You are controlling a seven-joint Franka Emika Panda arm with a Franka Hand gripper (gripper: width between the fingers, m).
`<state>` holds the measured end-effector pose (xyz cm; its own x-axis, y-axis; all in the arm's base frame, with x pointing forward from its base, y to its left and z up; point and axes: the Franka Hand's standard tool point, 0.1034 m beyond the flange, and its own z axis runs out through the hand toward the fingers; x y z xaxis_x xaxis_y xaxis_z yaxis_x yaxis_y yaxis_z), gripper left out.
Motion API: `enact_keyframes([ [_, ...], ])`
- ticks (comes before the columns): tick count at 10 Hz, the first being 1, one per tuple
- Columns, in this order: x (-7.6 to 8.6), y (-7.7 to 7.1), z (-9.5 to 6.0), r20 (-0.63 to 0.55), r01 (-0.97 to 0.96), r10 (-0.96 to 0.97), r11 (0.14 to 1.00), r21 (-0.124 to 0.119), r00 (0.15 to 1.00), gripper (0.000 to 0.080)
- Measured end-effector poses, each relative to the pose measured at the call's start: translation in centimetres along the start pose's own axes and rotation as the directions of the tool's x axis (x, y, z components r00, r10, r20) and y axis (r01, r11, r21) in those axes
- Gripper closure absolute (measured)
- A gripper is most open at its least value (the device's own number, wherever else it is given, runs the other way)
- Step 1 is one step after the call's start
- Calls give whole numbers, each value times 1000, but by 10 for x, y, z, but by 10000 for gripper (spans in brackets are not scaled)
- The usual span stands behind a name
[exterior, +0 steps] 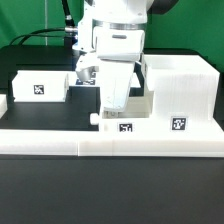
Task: Assemble drawer
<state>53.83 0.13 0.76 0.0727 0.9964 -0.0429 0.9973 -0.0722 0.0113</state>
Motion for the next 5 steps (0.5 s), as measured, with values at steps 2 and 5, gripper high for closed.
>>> enact_keyframes([
  [2,1,0,0,0,3,-3,1000,-2,1000,755],
  [5,7,0,0,6,-21,21,1000,-8,1000,755],
])
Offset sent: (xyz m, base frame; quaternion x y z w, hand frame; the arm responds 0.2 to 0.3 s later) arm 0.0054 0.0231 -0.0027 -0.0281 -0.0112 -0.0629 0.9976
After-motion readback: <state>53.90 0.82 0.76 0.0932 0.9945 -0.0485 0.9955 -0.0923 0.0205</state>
